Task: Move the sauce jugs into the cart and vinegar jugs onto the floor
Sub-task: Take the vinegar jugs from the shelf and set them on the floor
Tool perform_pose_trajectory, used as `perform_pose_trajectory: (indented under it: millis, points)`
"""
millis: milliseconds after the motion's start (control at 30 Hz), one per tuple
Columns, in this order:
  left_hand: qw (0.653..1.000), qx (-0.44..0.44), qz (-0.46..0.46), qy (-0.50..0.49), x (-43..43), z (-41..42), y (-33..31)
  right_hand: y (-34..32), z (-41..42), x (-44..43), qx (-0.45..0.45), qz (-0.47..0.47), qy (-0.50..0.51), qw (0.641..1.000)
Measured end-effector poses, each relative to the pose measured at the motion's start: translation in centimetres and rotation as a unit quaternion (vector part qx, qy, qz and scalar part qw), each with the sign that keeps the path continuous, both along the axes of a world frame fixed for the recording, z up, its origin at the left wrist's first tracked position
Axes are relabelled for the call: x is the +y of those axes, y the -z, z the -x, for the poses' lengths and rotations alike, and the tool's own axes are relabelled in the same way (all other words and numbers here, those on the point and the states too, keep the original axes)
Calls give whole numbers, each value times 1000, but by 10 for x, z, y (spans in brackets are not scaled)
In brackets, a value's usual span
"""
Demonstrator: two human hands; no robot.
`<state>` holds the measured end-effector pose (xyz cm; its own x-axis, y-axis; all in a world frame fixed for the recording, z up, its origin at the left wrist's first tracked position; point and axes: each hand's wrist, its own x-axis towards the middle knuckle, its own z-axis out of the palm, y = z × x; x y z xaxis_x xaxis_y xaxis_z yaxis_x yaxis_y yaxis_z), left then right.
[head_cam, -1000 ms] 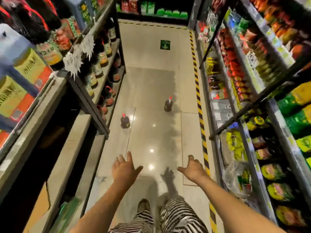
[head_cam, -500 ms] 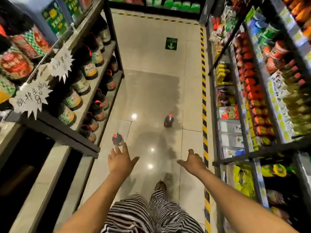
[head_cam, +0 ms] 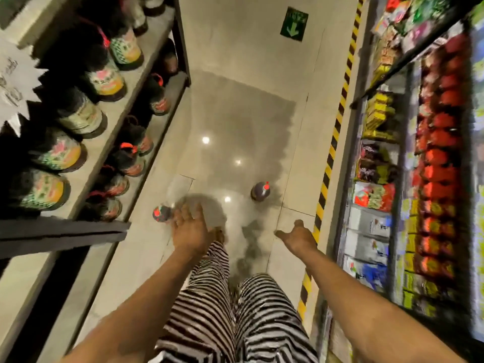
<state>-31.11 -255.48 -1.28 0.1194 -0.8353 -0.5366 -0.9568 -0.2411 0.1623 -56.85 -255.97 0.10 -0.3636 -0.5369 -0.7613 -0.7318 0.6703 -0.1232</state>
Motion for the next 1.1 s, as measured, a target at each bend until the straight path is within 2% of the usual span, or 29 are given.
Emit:
perform_pose_trajectory:
  millis: [133, 233, 400, 500, 600, 800, 967, 1100]
  points:
    - [999, -12, -39, -3, -39, 18, 47, 48, 12, -49, -1, 9, -12, 1000]
    - [998, -16, -57, -26, -61, 30, 101, 110, 27, -79, -14, -5, 13, 1000]
    - [993, -33, -65, -94, -81, 40, 225, 253, 41, -120, -25, 13, 29, 999]
    - [988, -29, -56, -141, -86, 47, 309, 349, 41, -135, -45, 65, 43, 996]
    - [990, -12, -29, -141, -83, 52, 388, 430, 37, -135, -44, 128, 81, 987]
    - [991, 42, 58, -113, -91, 56, 524, 546, 44, -132, -79, 380, 92, 917]
    - [978, 144, 128, -79, -93, 55, 582, 594, 39, -142, -89, 503, 165, 844]
    - [972, 166, 162, -17, -110, 56, 613, 612, 38, -154, -69, 558, 217, 798]
